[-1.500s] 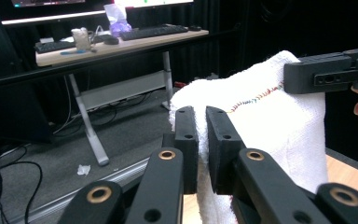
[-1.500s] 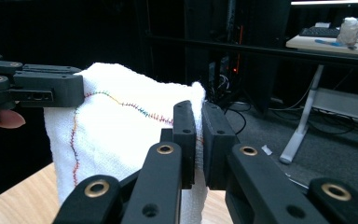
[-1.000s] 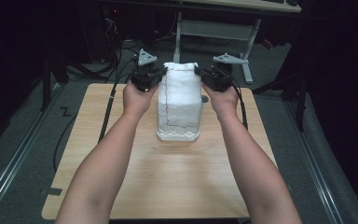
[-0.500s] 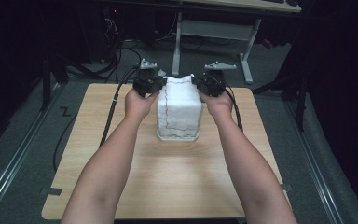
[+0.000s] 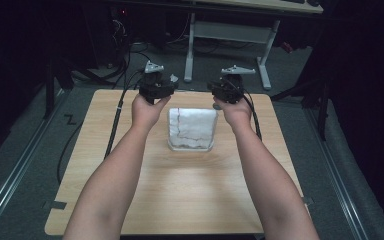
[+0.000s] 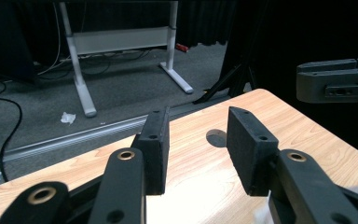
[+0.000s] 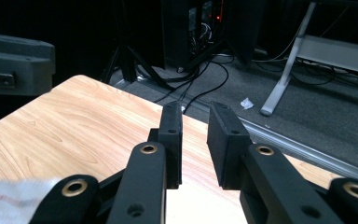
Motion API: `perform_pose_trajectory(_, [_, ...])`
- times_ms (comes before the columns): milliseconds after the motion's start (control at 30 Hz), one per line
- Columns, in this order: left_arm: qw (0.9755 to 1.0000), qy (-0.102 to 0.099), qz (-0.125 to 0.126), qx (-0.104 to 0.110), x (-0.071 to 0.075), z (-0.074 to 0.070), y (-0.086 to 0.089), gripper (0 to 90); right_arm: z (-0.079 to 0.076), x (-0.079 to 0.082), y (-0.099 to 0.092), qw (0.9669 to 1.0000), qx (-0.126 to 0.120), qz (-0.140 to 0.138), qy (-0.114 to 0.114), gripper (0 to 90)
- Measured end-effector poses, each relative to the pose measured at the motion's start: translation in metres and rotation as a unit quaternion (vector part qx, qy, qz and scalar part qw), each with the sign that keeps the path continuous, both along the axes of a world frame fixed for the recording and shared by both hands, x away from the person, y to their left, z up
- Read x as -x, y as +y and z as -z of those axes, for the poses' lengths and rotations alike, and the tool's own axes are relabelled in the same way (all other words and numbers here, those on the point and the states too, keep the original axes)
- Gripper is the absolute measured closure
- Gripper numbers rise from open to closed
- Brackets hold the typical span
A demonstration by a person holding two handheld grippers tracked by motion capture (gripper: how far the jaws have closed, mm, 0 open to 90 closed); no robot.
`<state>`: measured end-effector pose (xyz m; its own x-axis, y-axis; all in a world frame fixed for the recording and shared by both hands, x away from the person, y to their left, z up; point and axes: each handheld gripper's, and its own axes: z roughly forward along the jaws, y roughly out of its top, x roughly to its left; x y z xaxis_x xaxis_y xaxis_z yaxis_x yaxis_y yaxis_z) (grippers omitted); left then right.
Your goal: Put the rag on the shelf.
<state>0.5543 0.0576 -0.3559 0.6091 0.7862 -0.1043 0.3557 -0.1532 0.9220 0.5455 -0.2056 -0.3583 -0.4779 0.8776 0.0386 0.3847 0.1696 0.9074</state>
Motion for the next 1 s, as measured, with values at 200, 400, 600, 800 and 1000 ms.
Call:
perform_pose_trajectory(200, [0.9999,0.014,-0.007,-0.005,0.003,0.005,0.004,59.0,0.000,0.007,-0.002,0.9999,-0.009,-0.005,-0.002,72.1])
perform_pose_trajectory(400, [0.9998,-0.001,-0.003,0.018,0.023,0.003,0.014,57.5,0.004,0.025,-0.008,0.9998,-0.016,-0.011,-0.012,68.5])
perform_pose_trajectory(600, [0.9999,-0.015,-0.004,0.008,0.050,0.005,0.022,56.0,0.007,0.056,-0.016,0.9996,-0.010,-0.010,-0.023,67.6])
perform_pose_trajectory(800, [0.9996,-0.028,0.001,-0.003,0.072,0.005,0.030,54.3,0.007,0.080,-0.020,0.9992,-0.005,-0.020,-0.035,65.4])
perform_pose_trajectory(1000, [0.9992,-0.035,0.009,-0.014,0.104,0.018,0.045,53.2,0.018,0.111,-0.024,0.9985,0.018,-0.023,-0.045,60.3])
